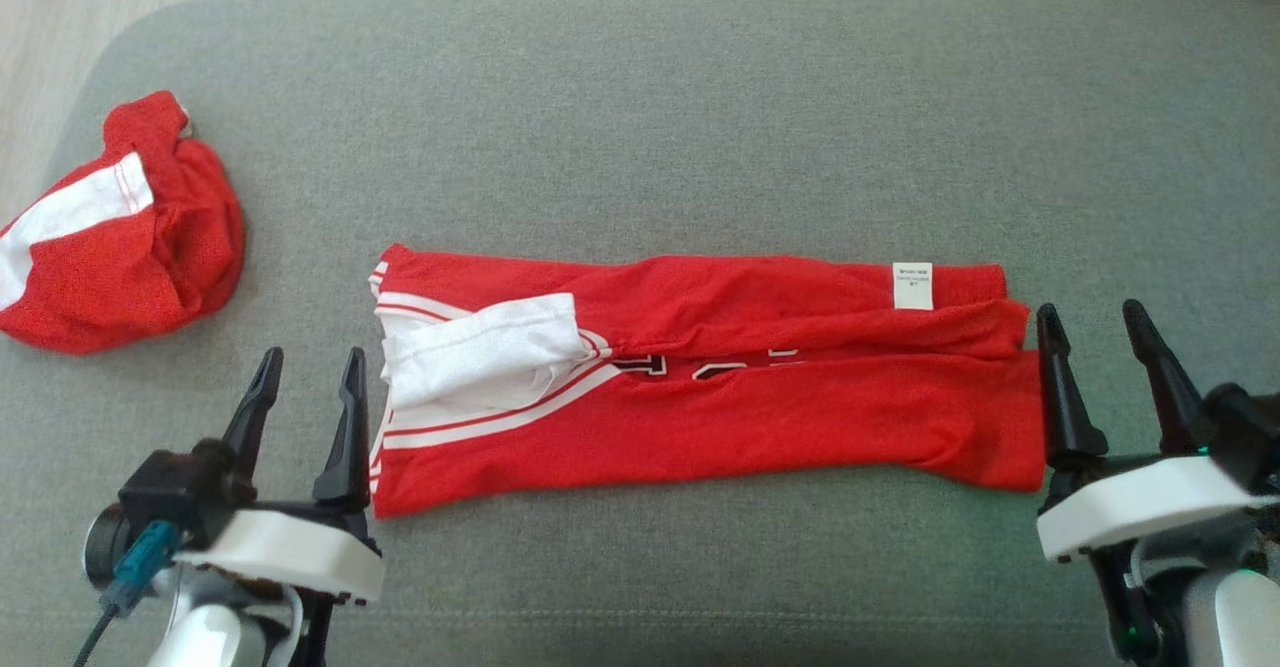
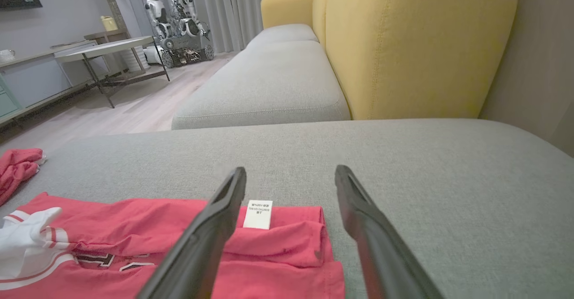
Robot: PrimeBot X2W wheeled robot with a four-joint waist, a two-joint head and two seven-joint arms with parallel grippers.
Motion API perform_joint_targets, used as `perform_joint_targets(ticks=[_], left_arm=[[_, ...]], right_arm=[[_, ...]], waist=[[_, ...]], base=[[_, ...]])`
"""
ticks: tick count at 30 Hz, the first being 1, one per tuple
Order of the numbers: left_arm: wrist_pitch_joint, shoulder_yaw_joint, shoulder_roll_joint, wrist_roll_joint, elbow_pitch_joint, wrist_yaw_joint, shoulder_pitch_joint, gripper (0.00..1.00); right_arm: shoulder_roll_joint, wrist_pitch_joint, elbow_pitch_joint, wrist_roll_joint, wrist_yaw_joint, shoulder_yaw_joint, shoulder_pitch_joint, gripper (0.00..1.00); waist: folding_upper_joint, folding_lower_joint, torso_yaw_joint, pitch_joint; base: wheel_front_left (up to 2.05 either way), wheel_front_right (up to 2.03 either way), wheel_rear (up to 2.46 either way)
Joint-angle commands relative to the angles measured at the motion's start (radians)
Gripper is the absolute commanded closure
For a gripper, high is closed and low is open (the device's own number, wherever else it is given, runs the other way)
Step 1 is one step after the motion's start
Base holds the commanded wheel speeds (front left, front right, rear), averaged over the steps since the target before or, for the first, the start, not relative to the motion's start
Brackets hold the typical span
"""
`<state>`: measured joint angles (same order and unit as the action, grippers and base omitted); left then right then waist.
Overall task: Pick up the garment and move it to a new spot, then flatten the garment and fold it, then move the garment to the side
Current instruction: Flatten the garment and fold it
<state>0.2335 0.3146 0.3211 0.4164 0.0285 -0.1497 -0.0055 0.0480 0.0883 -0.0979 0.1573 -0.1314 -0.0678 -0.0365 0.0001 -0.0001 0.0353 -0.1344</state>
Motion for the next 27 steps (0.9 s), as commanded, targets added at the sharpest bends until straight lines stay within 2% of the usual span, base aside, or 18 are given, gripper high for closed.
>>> perform_joint_targets(ticks=[1,6,11,16,27], left_arm=[[0.006,-0.040,0.025,0.002,-0.026,-0.001,-0.056,0.00],[0.006,-0.030,0.019,-0.002,-0.034,0.003,-0.089,0.00],[0.009,-0.014,0.007,-0.002,-0.016,0.022,-0.135,0.00],[0.016,-0.008,-0.002,-0.008,0.007,0.035,-0.176,0.00],[0.024,-0.025,-0.008,-0.013,0.030,0.040,-0.196,0.00]], right_arm=[[0.006,-0.006,-0.024,0.005,0.001,0.018,0.027,0.00],[0.025,-0.004,0.043,0.019,0.001,0.011,0.113,0.00],[0.057,0.023,0.204,0.028,0.001,0.001,0.220,0.00],[0.059,0.064,0.319,0.022,0.001,-0.023,0.265,0.00],[0.037,0.170,0.380,0.073,0.001,-0.004,0.222,0.00]], waist=[[-0.0001,0.0001,0.003,-0.006],[-0.0001,0.0001,0.008,-0.045],[-0.0001,0.0001,0.013,-0.095],[-0.0001,0.0001,0.016,-0.131],[-0.0001,0.0001,0.007,-0.161]], base=[[0.00,0.00,0.00],[0.00,0.00,0.00],[0.00,0.00,0.00],[0.00,0.00,0.00],[0.00,0.00,0.00]])
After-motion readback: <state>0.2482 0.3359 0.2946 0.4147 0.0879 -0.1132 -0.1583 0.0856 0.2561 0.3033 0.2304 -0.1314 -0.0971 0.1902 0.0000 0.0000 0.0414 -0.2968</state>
